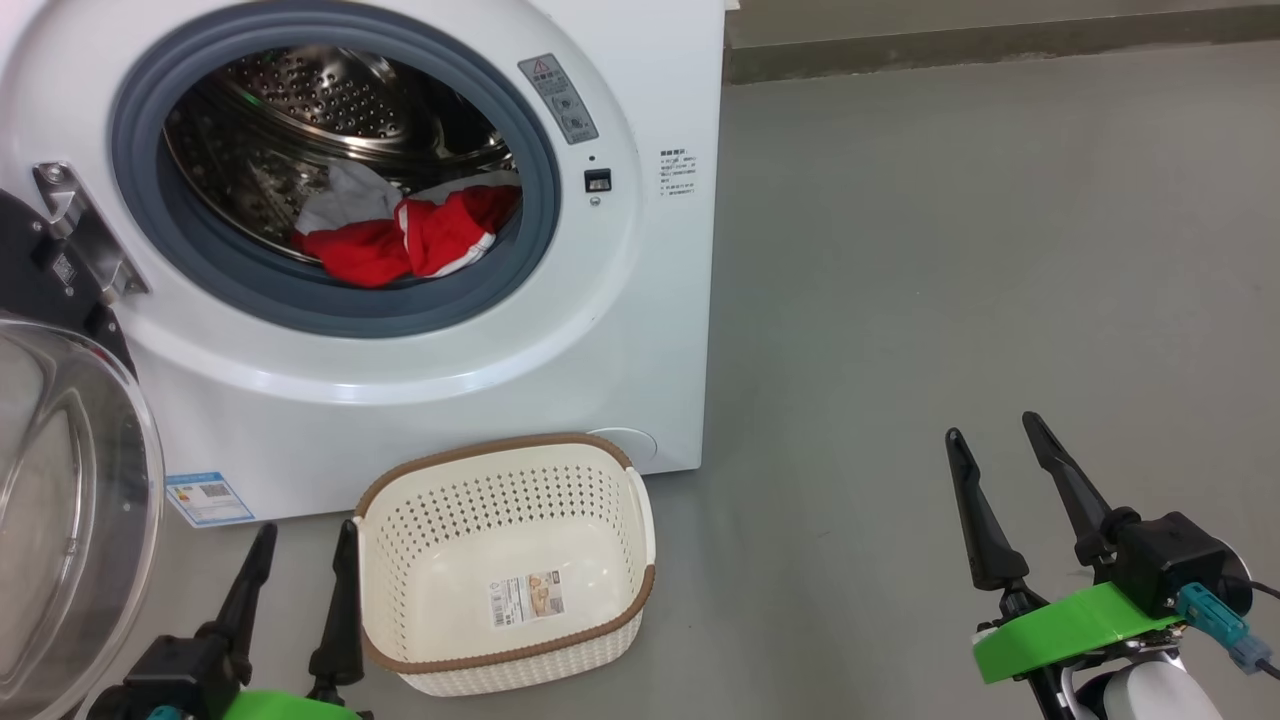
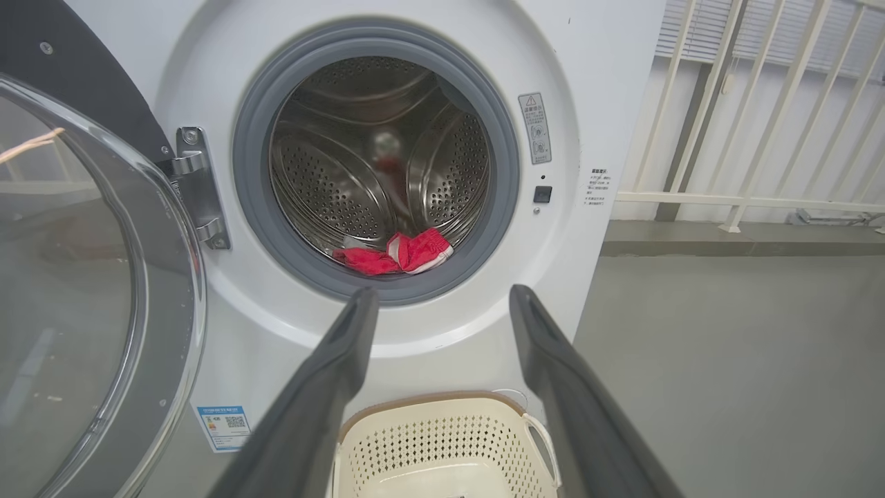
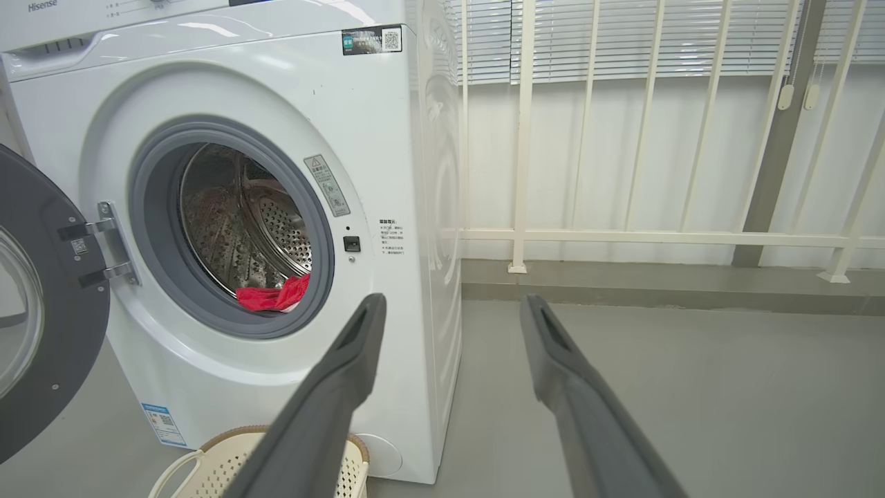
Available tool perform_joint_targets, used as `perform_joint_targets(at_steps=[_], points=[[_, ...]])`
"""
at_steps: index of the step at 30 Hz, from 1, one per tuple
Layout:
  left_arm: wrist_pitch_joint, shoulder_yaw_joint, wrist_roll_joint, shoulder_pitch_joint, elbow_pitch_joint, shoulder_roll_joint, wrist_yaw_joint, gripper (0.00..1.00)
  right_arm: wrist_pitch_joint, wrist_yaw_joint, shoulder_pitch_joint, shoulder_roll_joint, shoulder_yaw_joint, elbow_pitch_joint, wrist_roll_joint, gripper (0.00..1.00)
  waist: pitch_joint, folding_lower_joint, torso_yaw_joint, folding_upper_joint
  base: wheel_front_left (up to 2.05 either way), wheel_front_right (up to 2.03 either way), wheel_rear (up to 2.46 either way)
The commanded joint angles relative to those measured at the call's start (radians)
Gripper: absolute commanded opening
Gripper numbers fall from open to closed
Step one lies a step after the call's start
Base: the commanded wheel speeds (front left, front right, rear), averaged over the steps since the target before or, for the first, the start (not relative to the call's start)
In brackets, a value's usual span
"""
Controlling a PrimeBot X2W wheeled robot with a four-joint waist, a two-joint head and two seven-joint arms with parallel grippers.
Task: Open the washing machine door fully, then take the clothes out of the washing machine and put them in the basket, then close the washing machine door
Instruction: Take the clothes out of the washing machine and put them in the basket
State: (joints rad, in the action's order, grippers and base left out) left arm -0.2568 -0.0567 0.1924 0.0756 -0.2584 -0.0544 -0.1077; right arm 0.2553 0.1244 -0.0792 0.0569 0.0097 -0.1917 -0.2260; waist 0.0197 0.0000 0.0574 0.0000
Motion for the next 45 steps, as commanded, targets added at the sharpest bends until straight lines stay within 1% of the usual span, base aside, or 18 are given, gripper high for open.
perform_joint_targets(at_steps=[1, 3, 7, 11, 13, 15, 19, 29, 36, 45], points=[[-0.005, -0.035, 0.006, 0.014, 0.032, -0.013, -0.009, 1.00, 0.006, 0.006, -0.010, 0.010, 0.019, 0.029, 0.002, 1.00, 0.000, 0.0000, 0.000, 0.0000, 0.00, 0.00, 0.00], [-0.005, -0.027, 0.014, 0.013, 0.039, -0.012, -0.012, 1.00, 0.006, 0.006, -0.010, 0.010, 0.019, 0.027, 0.002, 1.00, -0.001, 0.0000, 0.000, 0.0000, 0.00, 0.00, 0.00], [-0.005, -0.003, 0.004, 0.012, 0.045, -0.030, -0.017, 1.00, 0.006, 0.006, -0.010, 0.009, 0.024, 0.023, 0.000, 1.00, -0.002, 0.0000, 0.003, 0.0000, 0.00, 0.00, 0.00], [-0.005, -0.001, -0.010, 0.009, 0.045, -0.034, -0.016, 1.00, 0.006, 0.006, -0.010, 0.010, 0.027, 0.020, -0.002, 1.00, -0.002, 0.0000, 0.005, 0.0000, 0.00, 0.00, 0.00], [-0.005, -0.008, -0.014, 0.008, 0.048, -0.032, -0.010, 1.00, 0.006, 0.006, -0.009, 0.010, 0.028, 0.020, -0.002, 1.00, -0.002, 0.0000, 0.005, 0.0000, 0.01, -0.01, 0.00], [-0.005, -0.015, -0.022, 0.009, 0.047, -0.029, 0.006, 1.00, 0.006, 0.006, -0.008, 0.011, 0.028, 0.019, -0.002, 1.00, -0.003, 0.0000, 0.004, 0.0000, 0.23, -0.23, 0.00], [-0.005, -0.019, -0.030, 0.015, 0.046, -0.027, 0.009, 1.00, 0.006, 0.006, -0.008, 0.013, 0.030, 0.019, -0.003, 1.00, -0.004, 0.0000, 0.002, 0.0000, 0.64, -0.64, 0.00], [-0.005, -0.035, -0.040, 0.020, 0.033, -0.024, 0.016, 1.00, 0.006, 0.006, -0.008, 0.012, 0.038, 0.016, -0.008, 1.00, -0.008, 0.0000, 0.000, 0.0000, 1.58, -1.58, 0.00], [-0.005, -0.026, -0.031, 0.022, 0.034, -0.022, 0.004, 1.00, 0.006, 0.006, -0.009, 0.012, 0.037, 0.017, -0.009, 1.00, -0.012, 0.0000, -0.002, 0.0000, 1.86, -1.86, 0.00], [-0.005, -0.028, -0.031, 0.020, 0.048, -0.016, 0.003, 1.00, 0.006, 0.006, -0.015, 0.012, 0.037, 0.017, -0.009, 1.00, -0.015, 0.0000, 0.003, 0.0000, 0.80, -0.80, 0.00]])
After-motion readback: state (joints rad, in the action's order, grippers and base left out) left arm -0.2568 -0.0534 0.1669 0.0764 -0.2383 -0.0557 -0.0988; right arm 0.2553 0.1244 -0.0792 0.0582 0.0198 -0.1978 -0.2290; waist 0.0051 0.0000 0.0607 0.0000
